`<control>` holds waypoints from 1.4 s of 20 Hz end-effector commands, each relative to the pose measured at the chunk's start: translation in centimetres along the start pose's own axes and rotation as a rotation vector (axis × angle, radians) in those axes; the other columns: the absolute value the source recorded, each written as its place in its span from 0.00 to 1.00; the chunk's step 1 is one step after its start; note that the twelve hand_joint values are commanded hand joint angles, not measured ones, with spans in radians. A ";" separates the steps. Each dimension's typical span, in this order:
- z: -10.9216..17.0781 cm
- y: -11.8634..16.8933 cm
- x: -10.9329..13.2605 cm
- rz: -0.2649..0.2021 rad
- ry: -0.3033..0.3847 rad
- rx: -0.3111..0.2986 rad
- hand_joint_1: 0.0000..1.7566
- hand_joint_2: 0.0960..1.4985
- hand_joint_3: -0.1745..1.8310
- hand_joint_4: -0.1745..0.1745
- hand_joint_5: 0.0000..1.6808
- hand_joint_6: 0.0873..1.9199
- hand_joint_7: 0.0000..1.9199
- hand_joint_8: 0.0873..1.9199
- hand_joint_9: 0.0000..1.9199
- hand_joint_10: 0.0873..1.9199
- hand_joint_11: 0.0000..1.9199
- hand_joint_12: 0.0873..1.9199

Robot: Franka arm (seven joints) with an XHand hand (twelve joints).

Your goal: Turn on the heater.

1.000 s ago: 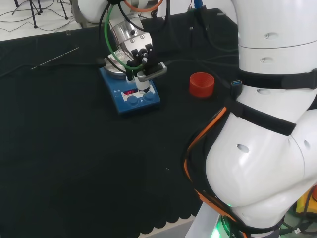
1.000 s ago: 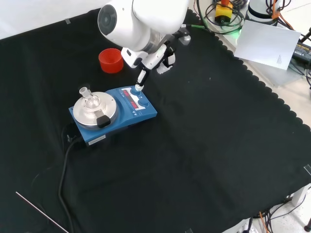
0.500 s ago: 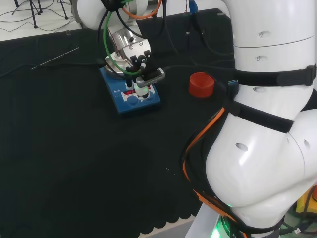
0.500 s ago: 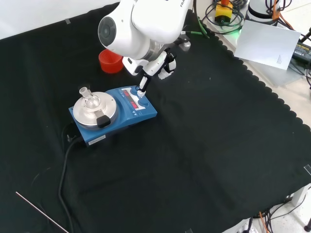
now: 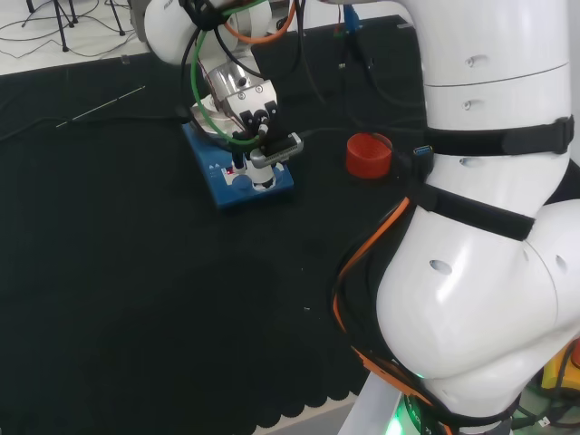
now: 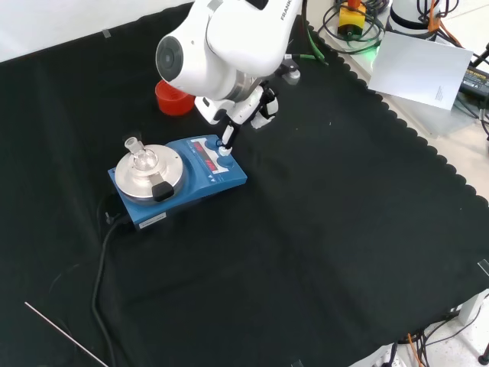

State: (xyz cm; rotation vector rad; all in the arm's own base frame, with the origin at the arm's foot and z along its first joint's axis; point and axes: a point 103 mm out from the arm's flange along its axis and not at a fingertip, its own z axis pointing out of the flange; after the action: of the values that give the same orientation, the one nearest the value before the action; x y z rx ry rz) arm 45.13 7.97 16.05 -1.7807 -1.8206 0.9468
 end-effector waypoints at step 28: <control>0.3 0.7 -1.0 -0.015 0.004 0.001 0.85 0.35 0.69 0.38 0.21 0.00 0.94 0.93 1.00 0.88 0.95 0.80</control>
State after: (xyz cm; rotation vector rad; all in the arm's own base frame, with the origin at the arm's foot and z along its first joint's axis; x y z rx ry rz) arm 45.53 6.92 15.58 -1.7671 -1.8300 0.9366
